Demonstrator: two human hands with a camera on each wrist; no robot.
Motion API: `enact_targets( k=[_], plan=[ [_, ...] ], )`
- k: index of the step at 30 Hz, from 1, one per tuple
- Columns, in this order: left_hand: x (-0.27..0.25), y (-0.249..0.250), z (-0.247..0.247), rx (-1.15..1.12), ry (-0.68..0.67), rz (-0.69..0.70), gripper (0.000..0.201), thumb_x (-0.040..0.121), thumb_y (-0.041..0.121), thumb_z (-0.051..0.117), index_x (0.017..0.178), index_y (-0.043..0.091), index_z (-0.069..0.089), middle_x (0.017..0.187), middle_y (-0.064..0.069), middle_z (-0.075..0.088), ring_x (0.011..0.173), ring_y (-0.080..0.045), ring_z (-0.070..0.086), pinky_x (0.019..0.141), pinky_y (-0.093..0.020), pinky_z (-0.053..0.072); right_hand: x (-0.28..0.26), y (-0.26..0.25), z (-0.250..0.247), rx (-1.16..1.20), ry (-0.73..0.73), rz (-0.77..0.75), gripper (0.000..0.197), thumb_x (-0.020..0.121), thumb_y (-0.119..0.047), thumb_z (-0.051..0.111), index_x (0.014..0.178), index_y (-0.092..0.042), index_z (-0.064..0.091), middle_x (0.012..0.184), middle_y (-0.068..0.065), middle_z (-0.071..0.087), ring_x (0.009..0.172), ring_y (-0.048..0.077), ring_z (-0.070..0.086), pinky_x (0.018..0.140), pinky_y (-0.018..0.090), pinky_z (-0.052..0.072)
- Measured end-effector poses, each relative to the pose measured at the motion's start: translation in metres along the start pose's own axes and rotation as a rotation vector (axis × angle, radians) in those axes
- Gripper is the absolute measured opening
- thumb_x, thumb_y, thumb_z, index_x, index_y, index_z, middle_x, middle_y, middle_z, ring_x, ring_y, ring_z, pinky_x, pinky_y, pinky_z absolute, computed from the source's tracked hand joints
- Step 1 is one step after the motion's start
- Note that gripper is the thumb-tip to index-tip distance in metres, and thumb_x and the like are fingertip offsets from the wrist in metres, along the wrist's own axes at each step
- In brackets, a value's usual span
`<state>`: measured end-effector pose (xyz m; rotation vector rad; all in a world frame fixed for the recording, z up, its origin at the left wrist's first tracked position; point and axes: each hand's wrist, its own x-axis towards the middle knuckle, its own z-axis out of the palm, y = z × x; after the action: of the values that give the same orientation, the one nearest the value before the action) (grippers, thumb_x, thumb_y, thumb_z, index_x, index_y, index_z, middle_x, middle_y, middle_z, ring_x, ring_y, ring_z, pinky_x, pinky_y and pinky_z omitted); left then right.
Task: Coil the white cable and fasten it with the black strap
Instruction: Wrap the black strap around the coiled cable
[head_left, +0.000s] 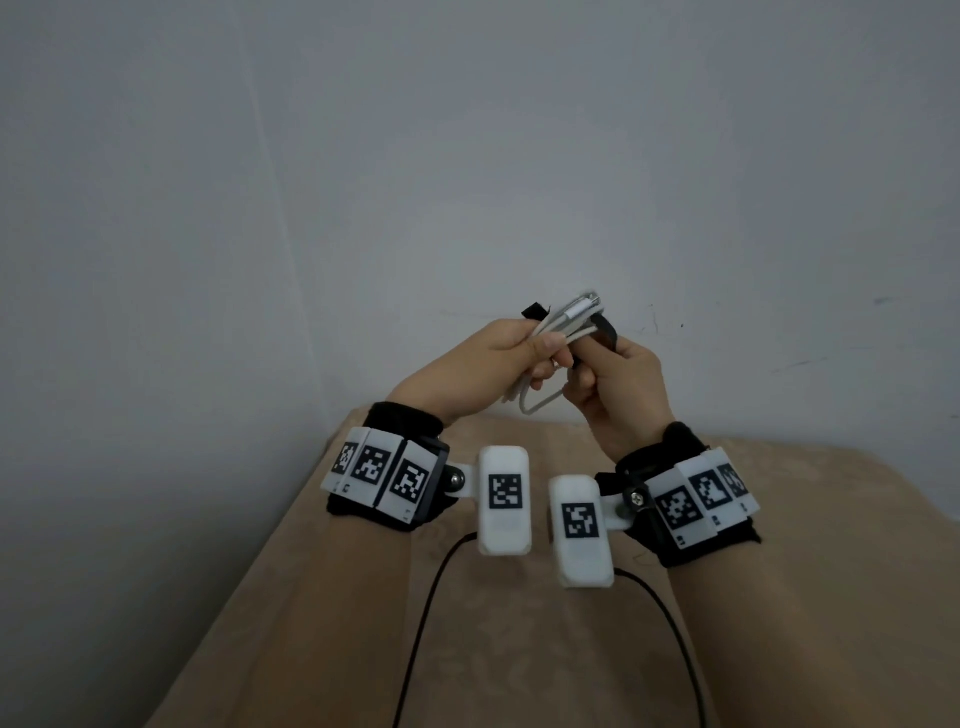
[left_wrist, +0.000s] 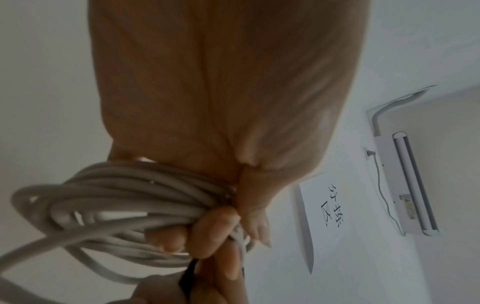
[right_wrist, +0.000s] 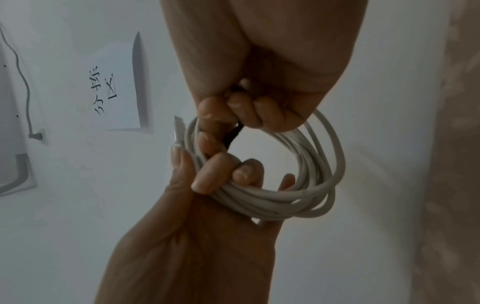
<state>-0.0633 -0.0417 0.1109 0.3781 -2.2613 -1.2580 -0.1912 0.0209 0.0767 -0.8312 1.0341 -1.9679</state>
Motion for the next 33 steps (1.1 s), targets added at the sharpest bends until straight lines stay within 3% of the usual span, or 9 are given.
enact_targets(
  k=[8,12,14,17,20,22,24,26,33],
  plan=[
    [0.002,0.001,0.001,0.009,0.094,-0.058,0.025,0.102,0.017,0.039,0.085,0.012,0.056,0.064,0.003,0.043,0.062,-0.008,0.044,0.058,-0.009,0.039,0.003,0.006,-0.002,0.119,-0.115,0.1,0.024,0.09,-0.003,0.051,0.067,-0.007,0.051,0.042,-0.005,0.034,0.043,0.008,0.028,0.043,0.019,0.027],
    [0.003,0.002,0.006,0.053,0.12,-0.045,0.018,0.102,0.017,0.04,0.087,0.023,0.048,0.067,0.007,0.046,0.061,-0.003,0.044,0.059,-0.01,0.039,0.004,0.008,-0.002,0.179,-0.079,0.125,0.033,0.091,-0.003,0.05,0.06,-0.013,0.046,0.042,-0.006,0.03,0.042,0.008,0.027,0.042,0.019,0.027],
    [0.002,0.002,0.005,0.054,0.148,-0.067,0.008,0.101,0.02,0.043,0.093,0.018,0.042,0.069,0.005,0.047,0.061,-0.003,0.044,0.055,-0.007,0.038,0.005,0.008,-0.002,0.2,-0.077,0.135,0.036,0.092,-0.003,0.05,0.059,-0.016,0.042,0.042,-0.006,0.029,0.041,0.008,0.027,0.042,0.019,0.026],
    [0.001,0.0,0.0,0.021,0.18,-0.068,0.021,0.101,0.021,0.044,0.113,0.01,0.031,0.067,0.003,0.047,0.058,-0.004,0.044,0.054,-0.007,0.038,0.005,0.007,-0.001,0.248,-0.109,0.177,0.043,0.093,-0.005,0.049,0.052,-0.017,0.05,0.041,-0.007,0.027,0.04,0.007,0.024,0.042,0.019,0.022],
    [0.002,-0.002,-0.001,-0.012,0.175,-0.05,0.027,0.1,0.018,0.044,0.124,0.009,0.036,0.065,0.003,0.047,0.057,-0.003,0.045,0.055,-0.009,0.038,0.005,0.005,-0.001,0.283,-0.134,0.221,0.047,0.094,-0.008,0.048,0.048,-0.017,0.054,0.039,-0.008,0.026,0.038,0.006,0.024,0.043,0.018,0.02],
    [0.003,-0.002,0.0,-0.002,0.154,-0.019,0.011,0.101,0.016,0.043,0.108,0.01,0.048,0.064,0.003,0.045,0.054,-0.001,0.044,0.054,-0.01,0.037,0.005,0.005,-0.002,0.284,-0.131,0.229,0.048,0.094,-0.009,0.047,0.047,-0.017,0.056,0.039,-0.008,0.027,0.037,0.006,0.024,0.043,0.018,0.02],
    [0.005,-0.004,0.002,0.047,0.166,0.013,0.018,0.101,0.013,0.042,0.084,0.013,0.05,0.063,0.003,0.044,0.049,0.002,0.041,0.053,-0.01,0.035,0.006,0.005,-0.003,0.257,-0.118,0.221,0.043,0.094,-0.008,0.048,0.052,-0.017,0.056,0.04,-0.008,0.028,0.038,0.006,0.025,0.042,0.018,0.021],
    [0.007,-0.006,0.002,0.117,0.202,0.027,0.025,0.101,0.013,0.043,0.076,0.015,0.048,0.062,0.003,0.044,0.047,0.003,0.04,0.052,-0.011,0.034,0.007,0.003,-0.003,0.212,-0.108,0.216,0.032,0.094,-0.008,0.049,0.063,-0.015,0.054,0.041,-0.007,0.03,0.038,0.006,0.026,0.04,0.017,0.024],
    [0.009,-0.021,-0.006,0.133,0.4,-0.003,0.025,0.099,0.017,0.047,0.078,0.007,0.056,0.061,0.003,0.047,0.056,-0.01,0.043,0.059,-0.026,0.035,0.004,-0.007,-0.001,-0.056,-0.168,0.127,0.012,0.09,-0.004,0.058,0.099,-0.001,0.065,0.072,0.006,0.066,0.053,0.009,0.054,0.051,0.018,0.047]
  ],
)
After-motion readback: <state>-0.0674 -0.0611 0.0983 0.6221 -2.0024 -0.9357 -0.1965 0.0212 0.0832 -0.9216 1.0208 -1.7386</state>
